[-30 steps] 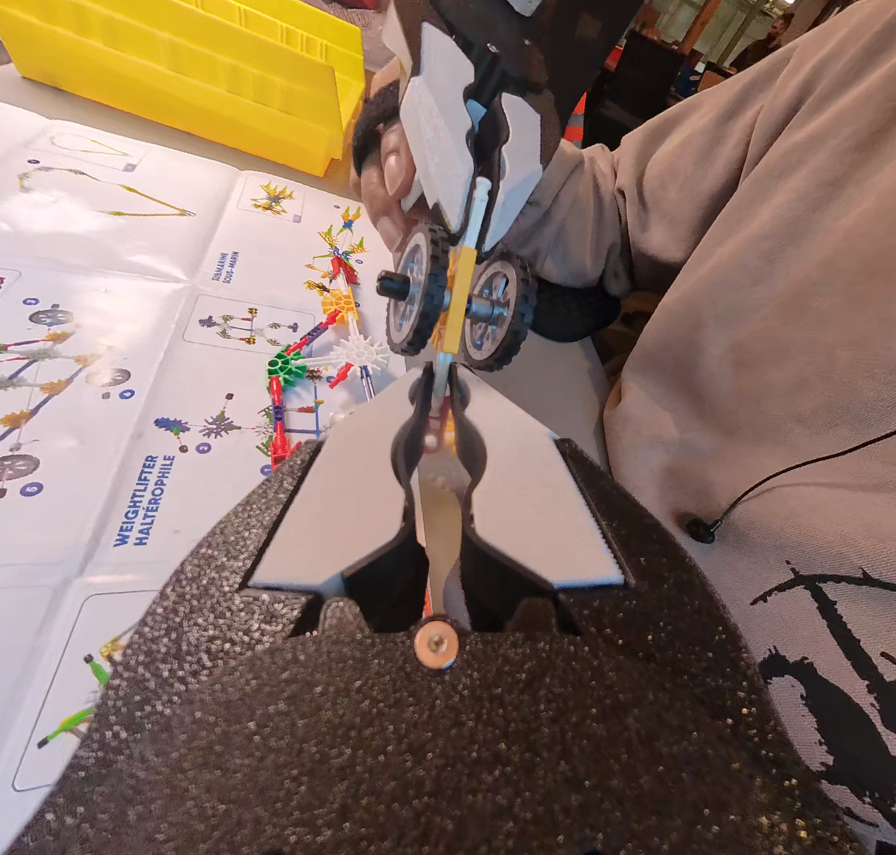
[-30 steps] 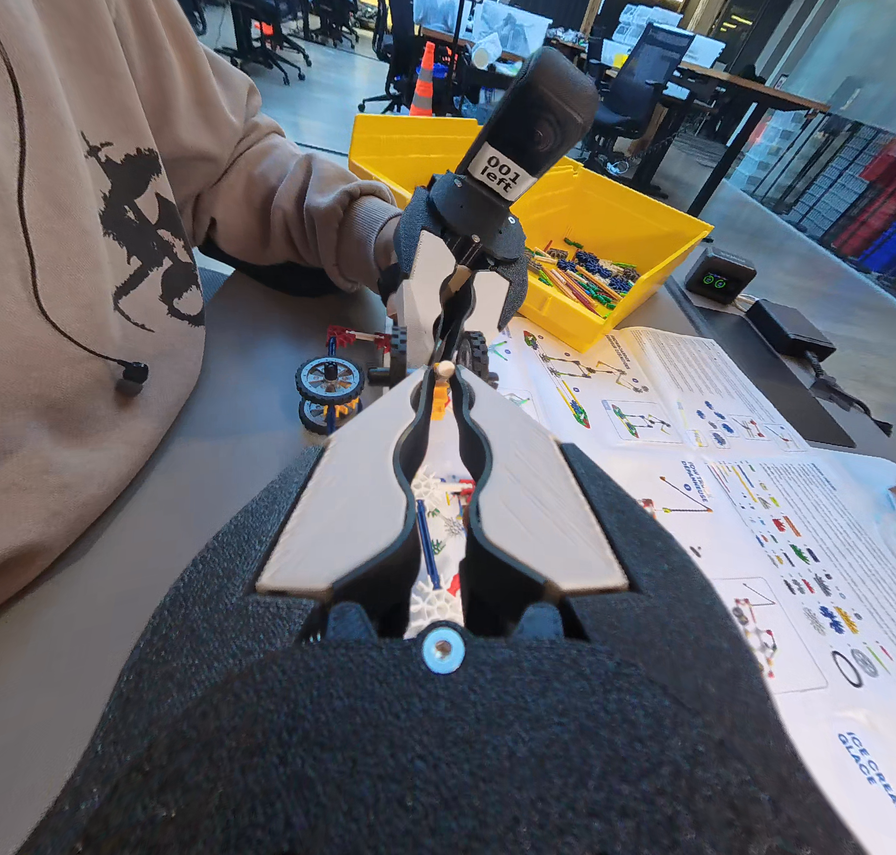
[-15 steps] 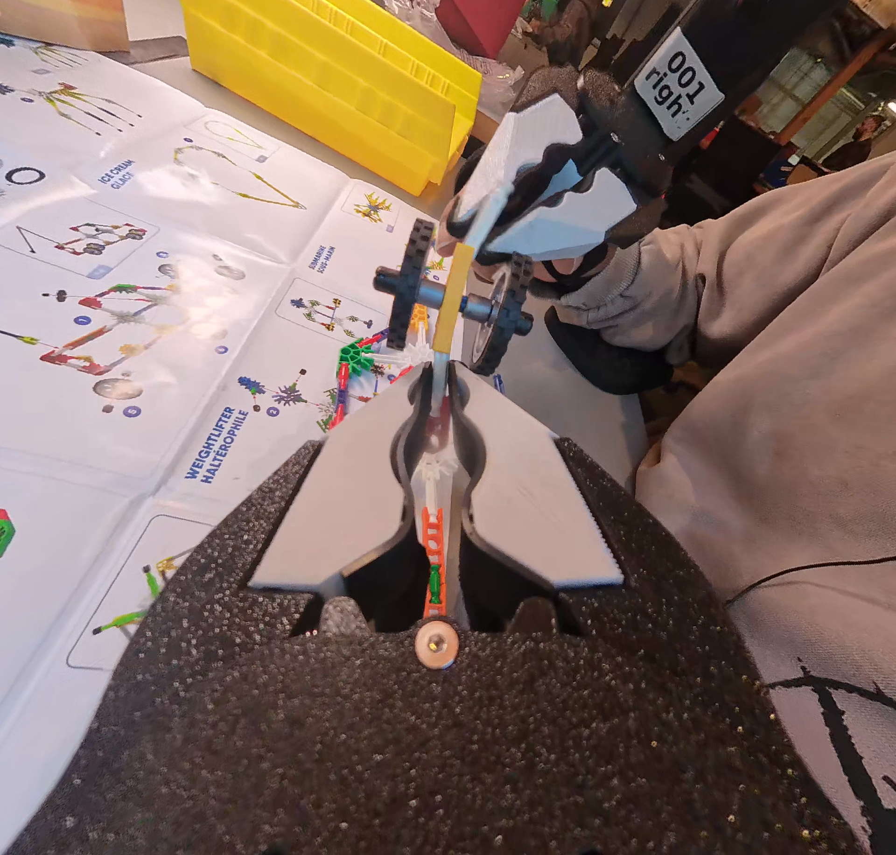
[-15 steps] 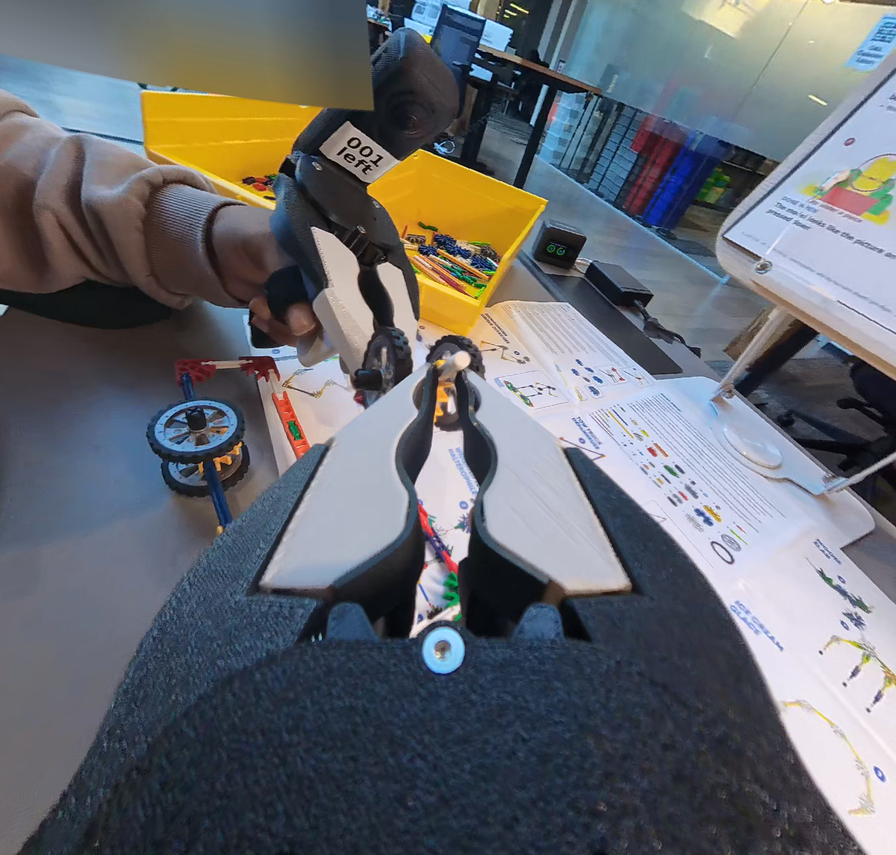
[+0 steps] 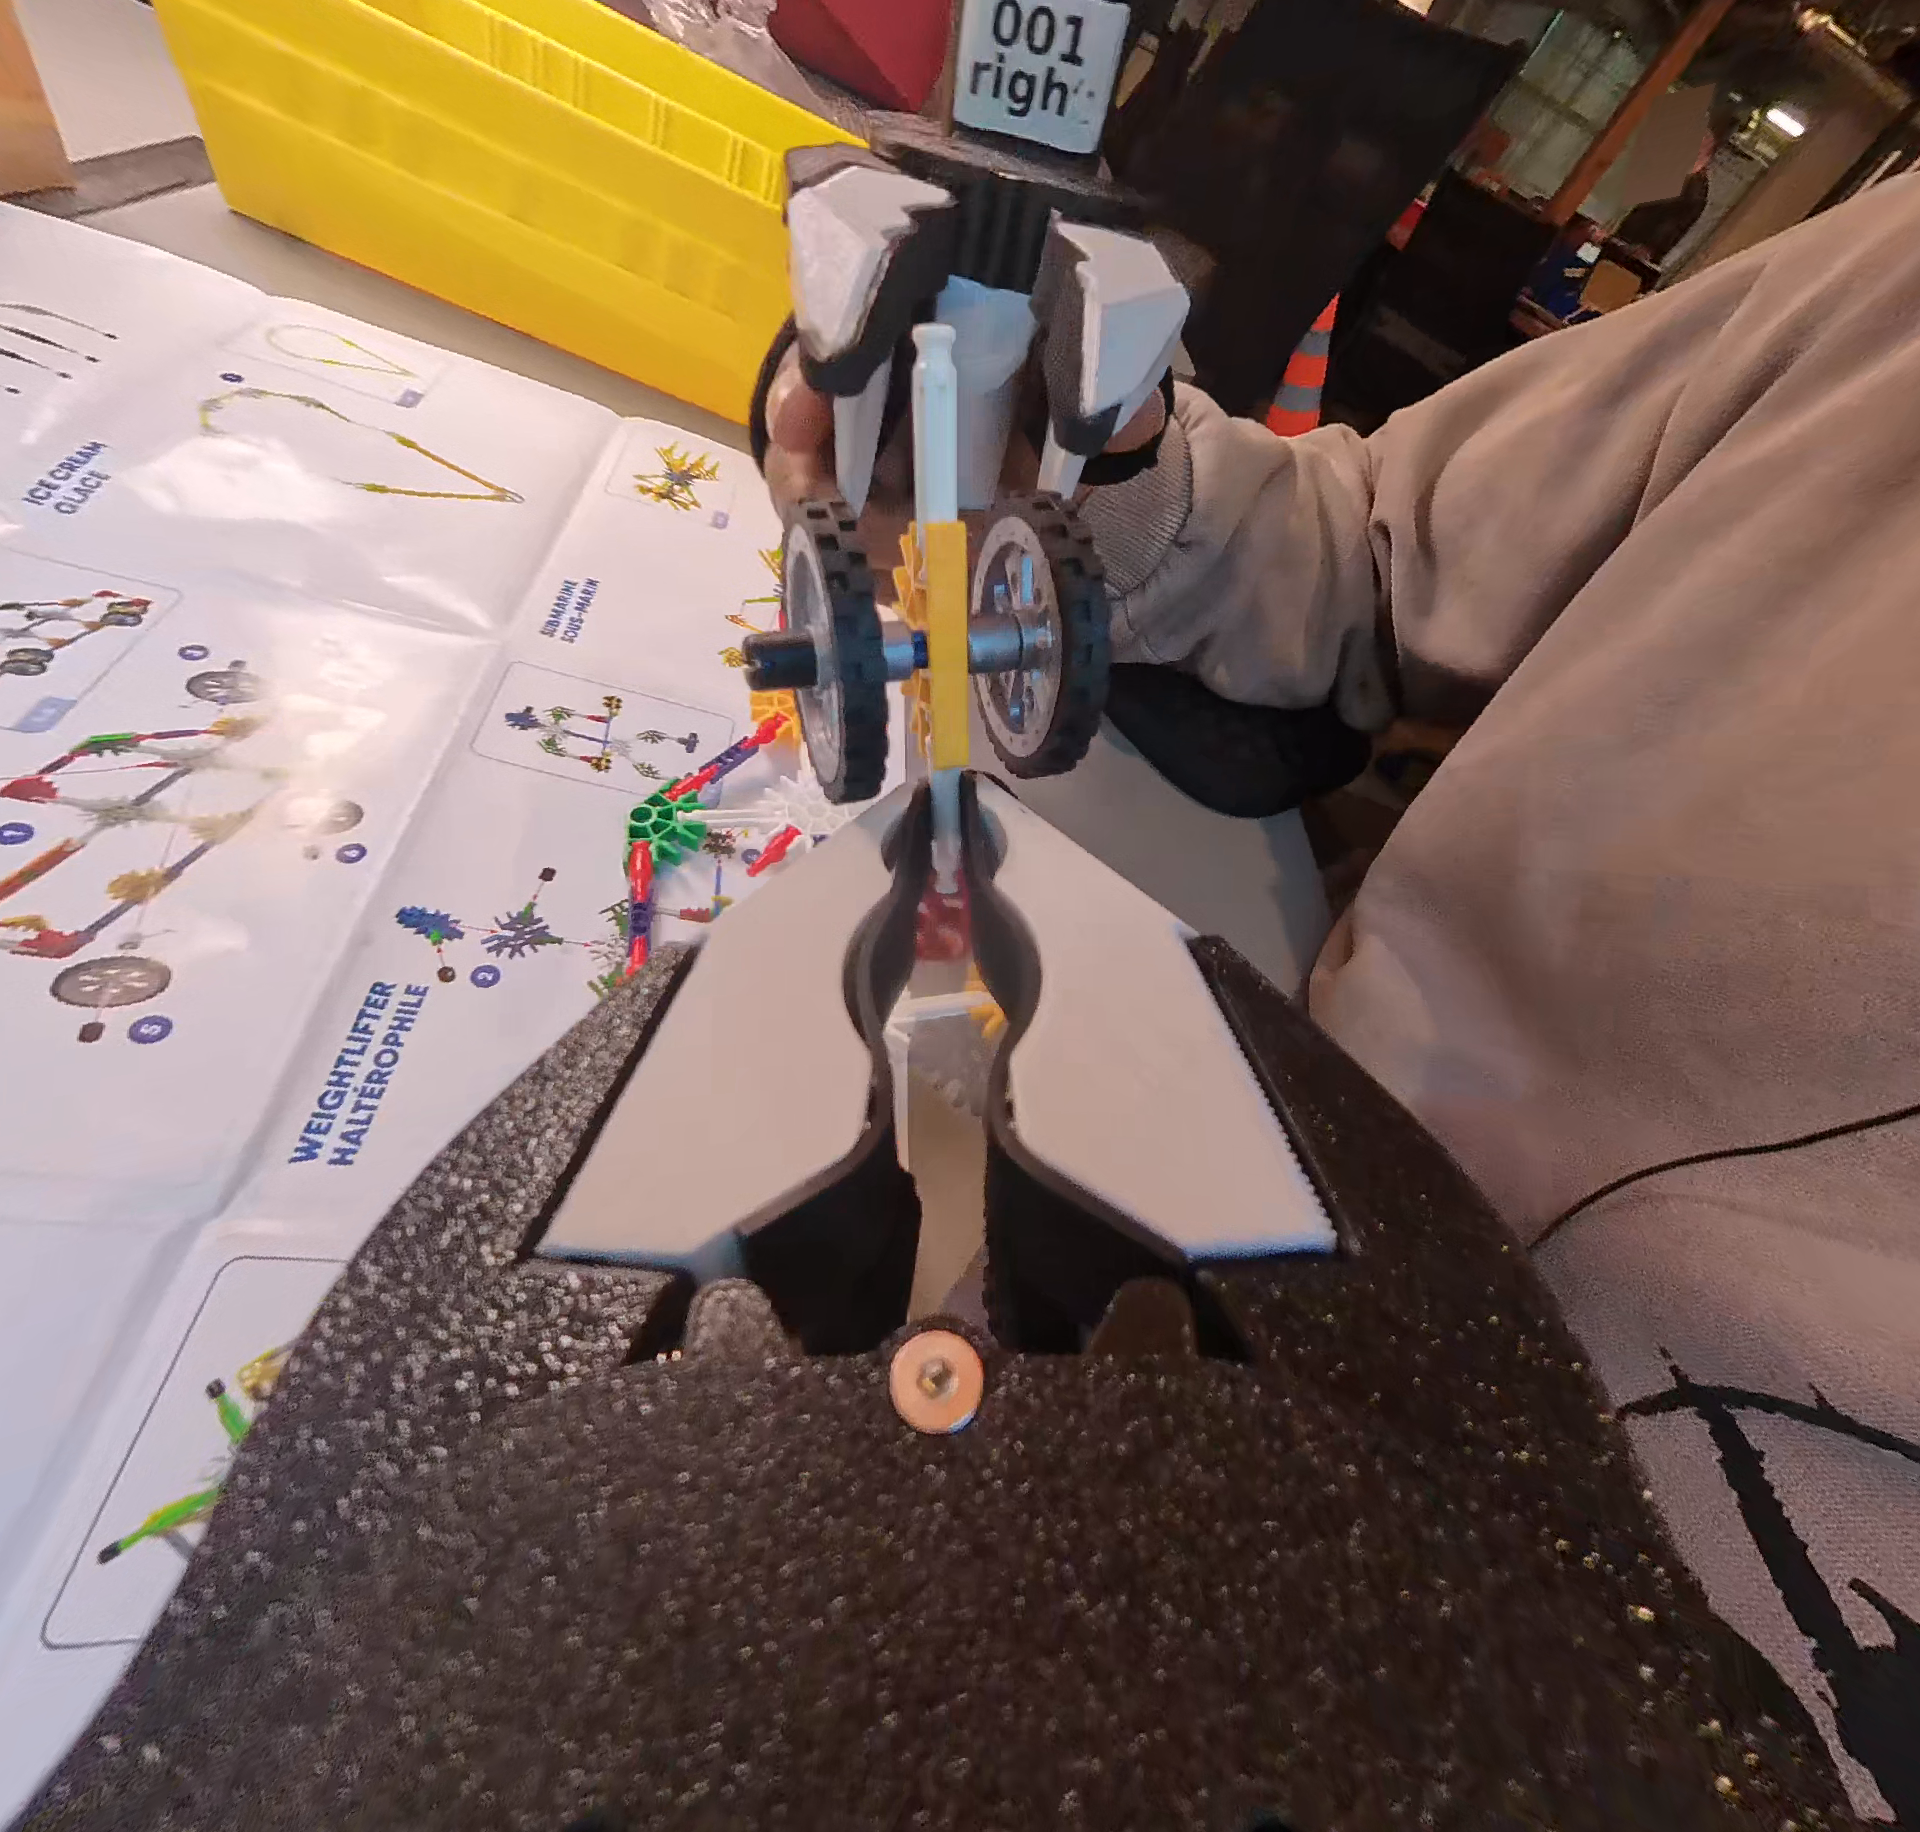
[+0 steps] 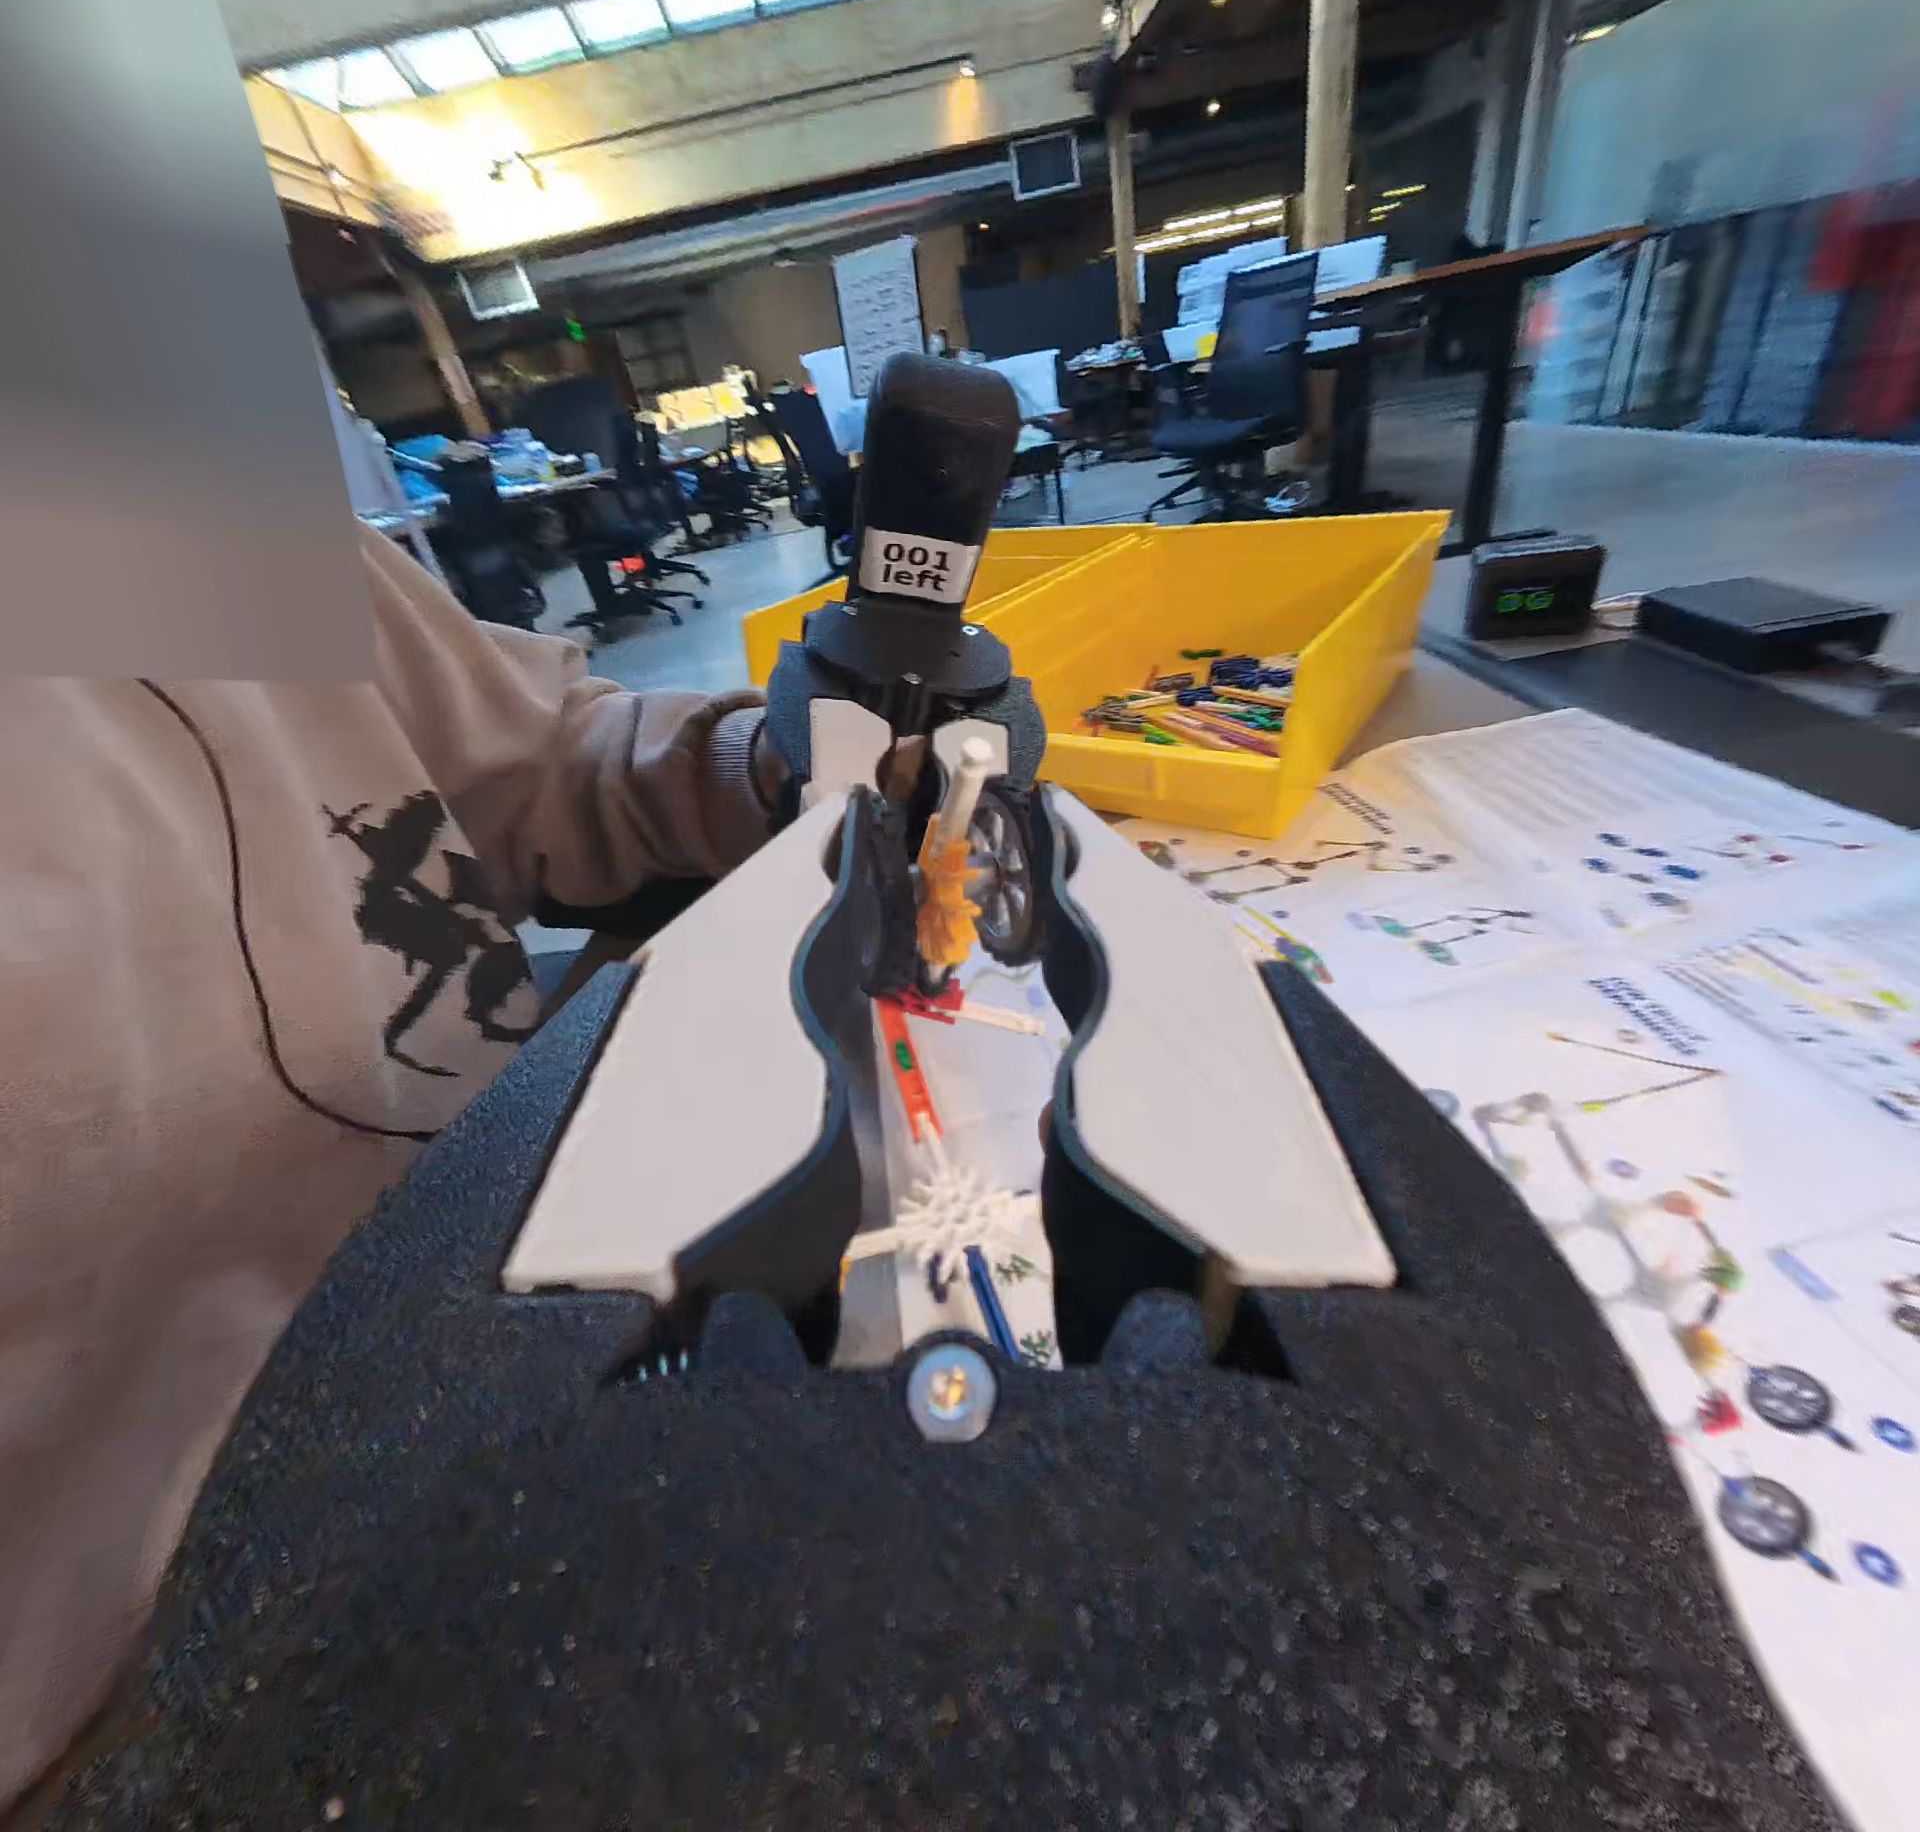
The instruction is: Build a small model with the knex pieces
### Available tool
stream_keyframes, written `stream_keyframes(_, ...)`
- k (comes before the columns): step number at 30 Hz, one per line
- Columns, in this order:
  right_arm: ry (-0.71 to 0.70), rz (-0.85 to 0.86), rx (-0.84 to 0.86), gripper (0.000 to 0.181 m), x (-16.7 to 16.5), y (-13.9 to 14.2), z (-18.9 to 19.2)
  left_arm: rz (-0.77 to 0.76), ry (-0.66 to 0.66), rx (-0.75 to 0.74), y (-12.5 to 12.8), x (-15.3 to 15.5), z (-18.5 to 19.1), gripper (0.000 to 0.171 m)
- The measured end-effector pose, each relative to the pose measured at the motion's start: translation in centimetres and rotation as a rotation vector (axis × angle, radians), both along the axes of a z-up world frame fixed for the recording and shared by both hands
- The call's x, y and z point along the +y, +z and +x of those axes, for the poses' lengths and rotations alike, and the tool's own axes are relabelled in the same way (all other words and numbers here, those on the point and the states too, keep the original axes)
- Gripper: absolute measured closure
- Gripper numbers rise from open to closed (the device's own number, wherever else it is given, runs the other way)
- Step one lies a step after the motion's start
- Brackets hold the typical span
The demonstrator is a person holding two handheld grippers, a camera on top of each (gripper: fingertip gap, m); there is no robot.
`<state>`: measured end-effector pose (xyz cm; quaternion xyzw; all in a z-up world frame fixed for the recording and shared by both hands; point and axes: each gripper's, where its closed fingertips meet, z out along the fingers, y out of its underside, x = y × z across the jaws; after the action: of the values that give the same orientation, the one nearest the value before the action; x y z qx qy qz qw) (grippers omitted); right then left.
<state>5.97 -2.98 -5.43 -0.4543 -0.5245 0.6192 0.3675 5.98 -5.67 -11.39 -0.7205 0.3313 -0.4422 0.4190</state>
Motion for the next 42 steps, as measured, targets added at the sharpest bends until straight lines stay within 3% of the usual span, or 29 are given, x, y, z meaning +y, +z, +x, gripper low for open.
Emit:
stream_keyframes(2,0.06,-0.046,-0.006,0.152,-1.0,-0.4,-0.2,0.001,-0.029,0.004,-0.1,-0.4,0.5,0.169)
stream_keyframes(6,0.117,-0.11,-0.004,0.176,-1.6,-0.5,-0.4,-0.022,-0.072,0.004,-0.4,-1.1,1.0,0.169)
stream_keyframes(11,0.149,-0.087,-0.021,0.178,-1.9,-1.2,-0.6,-0.122,-0.113,-0.043,-0.9,-1.7,1.6,0.169)
stream_keyframes(18,-0.141,0.243,-0.021,0.177,0.1,-2.0,-2.0,-0.302,-0.062,-0.179,-1.0,-0.9,1.5,0.169)
stream_keyframes(25,-0.323,0.557,-0.04,0.181,1.2,-1.8,-2.0,-0.388,-0.06,-0.264,-0.1,-1.1,2.1,0.169)
stream_keyframes(29,-0.374,0.646,-0.023,0.181,1.1,-1.0,-1.8,-0.401,-0.049,-0.299,0.2,-0.9,1.9,0.168)
stream_keyframes(31,-0.325,0.546,-0.034,0.177,0.7,-1.0,-2.0,-0.376,-0.025,-0.265,-0.5,-0.4,1.6,0.167)
stream_keyframes(33,-0.219,0.277,-0.068,0.174,0.4,-1.5,-2.1,-0.343,-0.013,-0.244,-1.0,0.0,1.1,0.166)
stream_keyframes(38,-0.016,-0.119,-0.086,0.176,-0.5,-2.3,-1.7,-0.318,-0.023,-0.217,-1.3,0.0,1.0,0.166)
stream_keyframes(42,0.022,-0.23,-0.084,0.178,-0.7,-2.5,-1.8,-0.293,-0.018,-0.174,-1.7,-0.1,1.1,0.166)
